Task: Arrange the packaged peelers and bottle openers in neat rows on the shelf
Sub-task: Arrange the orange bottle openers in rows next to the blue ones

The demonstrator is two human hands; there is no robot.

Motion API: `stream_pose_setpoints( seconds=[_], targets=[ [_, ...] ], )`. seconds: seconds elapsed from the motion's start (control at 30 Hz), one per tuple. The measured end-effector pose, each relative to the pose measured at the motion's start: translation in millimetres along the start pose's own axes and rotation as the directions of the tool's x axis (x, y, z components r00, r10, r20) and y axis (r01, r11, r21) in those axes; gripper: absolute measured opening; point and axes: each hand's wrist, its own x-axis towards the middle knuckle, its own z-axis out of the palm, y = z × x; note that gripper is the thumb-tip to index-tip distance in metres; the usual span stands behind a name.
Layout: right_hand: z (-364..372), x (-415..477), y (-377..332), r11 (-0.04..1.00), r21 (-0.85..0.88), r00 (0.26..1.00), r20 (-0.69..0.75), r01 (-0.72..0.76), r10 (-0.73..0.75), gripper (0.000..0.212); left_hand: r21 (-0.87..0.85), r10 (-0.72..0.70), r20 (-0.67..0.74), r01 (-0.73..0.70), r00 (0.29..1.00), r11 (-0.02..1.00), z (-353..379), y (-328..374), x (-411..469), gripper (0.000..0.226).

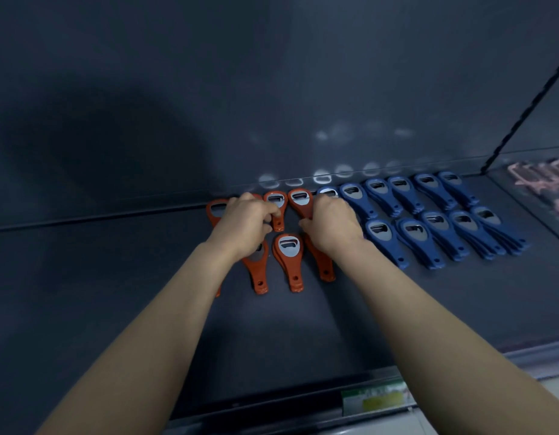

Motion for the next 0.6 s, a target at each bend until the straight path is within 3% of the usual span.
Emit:
stream_pose_setpoints(
  seconds=[0.23, 0.37, 0.47, 0.53, 0.6],
  targets=[
    [6, 2, -1, 1.000, 0.021, 1.000, 0.003, 0.013, -0.013, 0.027, -0.003, 0.040, 0.008, -0.039, 0.999, 0.999, -3, 2, 0, 0.031],
    [1, 1, 1, 0.999, 0.031, 1.000, -0.016, 0.020, -0.019, 0.030, -0.011, 0.123, -0.040, -0.123, 0.992, 0.992, -8, 10, -8, 0.016],
    [-5, -5, 7, 0.997, 0.055, 0.997, -0.046, 0.056, -0.054, 0.019, -0.077, 0.137, -0.045, -0.140, 0.990, 0.987, -10, 15, -22, 0.005],
    [-9, -12, 11, 0.993, 0.106, 0.998, -0.032, 0.057, -0.054, 0.011, -0.115, 0.144, -0.018, -0.145, 0.989, 0.983, -10, 17, -35, 0.006],
    [-10, -22, 16, 0.987, 0.151, 0.999, 0.002, 0.046, -0.047, 0.015, -0.147, 0.129, 0.026, -0.123, 0.991, 0.981, -9, 20, -46, 0.014]
  ],
)
